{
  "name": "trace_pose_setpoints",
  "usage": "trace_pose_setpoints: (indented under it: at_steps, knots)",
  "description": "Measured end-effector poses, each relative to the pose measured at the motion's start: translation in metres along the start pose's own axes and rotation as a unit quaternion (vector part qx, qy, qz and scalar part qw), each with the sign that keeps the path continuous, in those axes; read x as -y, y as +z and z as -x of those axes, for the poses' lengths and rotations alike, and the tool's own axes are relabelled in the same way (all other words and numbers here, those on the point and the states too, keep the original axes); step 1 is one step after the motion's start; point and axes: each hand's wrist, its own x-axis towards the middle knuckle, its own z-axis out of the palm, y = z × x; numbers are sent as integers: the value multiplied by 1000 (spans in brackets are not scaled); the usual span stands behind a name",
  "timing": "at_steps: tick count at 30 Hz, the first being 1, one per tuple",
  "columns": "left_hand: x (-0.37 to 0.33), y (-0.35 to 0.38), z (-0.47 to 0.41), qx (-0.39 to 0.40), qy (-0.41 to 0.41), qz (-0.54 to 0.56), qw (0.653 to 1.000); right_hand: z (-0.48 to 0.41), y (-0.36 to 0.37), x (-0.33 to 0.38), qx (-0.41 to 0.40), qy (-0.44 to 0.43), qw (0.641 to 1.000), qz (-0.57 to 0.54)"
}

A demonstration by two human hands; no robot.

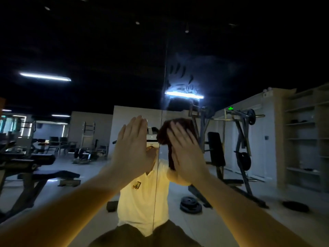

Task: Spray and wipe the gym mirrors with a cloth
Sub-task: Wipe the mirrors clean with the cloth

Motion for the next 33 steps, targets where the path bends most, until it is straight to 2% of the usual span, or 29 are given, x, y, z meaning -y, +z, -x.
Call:
trace_pose_setpoints:
  at_steps: [4, 9, 14, 19, 23, 28, 30, 33]
  knots:
    - [-7, 5, -19, -28, -4, 47, 999, 15, 10, -13, 4, -60, 998, 33]
    - [-12, 12, -34, -75, -15, 75, 994, -23, 0, -27, -1, -116, 992, 55]
    - [-11, 4, -60, -132, -1, 50, 990, -114, -20, -47, -29, -65, 996, 62]
    - [-18, -6, -93, -144, -5, 20, 989, -226, -45, -86, -56, 6, 997, 61]
    - [-26, -6, -107, -123, -45, 11, 991, -267, -56, -96, -66, 46, 996, 43]
    - [-30, -10, -103, -99, -61, 7, 993, -218, -46, -81, -68, 51, 996, 13]
    - [-31, -17, -101, -102, -66, 18, 992, -167, -39, -74, -47, 24, 998, 19]
    - [-30, -26, -100, -147, -64, 50, 986, -73, -24, -68, -9, -42, 998, 54]
